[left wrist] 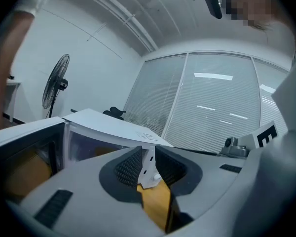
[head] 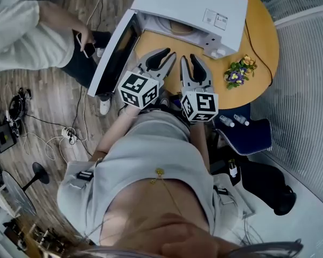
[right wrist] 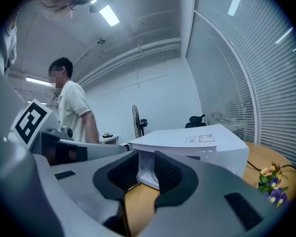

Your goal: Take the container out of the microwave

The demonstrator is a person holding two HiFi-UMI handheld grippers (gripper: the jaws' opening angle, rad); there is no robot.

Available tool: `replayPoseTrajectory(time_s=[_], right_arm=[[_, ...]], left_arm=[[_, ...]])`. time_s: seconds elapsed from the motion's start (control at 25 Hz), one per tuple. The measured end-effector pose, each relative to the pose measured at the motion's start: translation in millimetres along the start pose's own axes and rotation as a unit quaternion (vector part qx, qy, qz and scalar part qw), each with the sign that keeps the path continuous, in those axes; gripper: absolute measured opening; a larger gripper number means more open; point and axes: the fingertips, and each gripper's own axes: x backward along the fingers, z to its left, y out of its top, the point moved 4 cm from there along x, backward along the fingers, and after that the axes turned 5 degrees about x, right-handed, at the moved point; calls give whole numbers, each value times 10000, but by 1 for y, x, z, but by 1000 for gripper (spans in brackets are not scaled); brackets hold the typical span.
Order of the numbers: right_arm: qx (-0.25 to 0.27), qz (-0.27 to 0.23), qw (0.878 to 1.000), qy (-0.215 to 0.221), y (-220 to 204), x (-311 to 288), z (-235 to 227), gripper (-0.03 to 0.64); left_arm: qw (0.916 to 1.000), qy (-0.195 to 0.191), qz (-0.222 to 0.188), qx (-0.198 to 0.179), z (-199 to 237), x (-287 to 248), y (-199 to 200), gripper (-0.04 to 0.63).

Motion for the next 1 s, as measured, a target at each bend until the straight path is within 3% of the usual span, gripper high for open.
replayPoseTrajectory(time_s=[1.0], right_arm=[[177, 346, 9978, -534, -1, -68, 8, 109]], left_arm=[[9978, -599, 261, 73, 65, -27, 24, 84]])
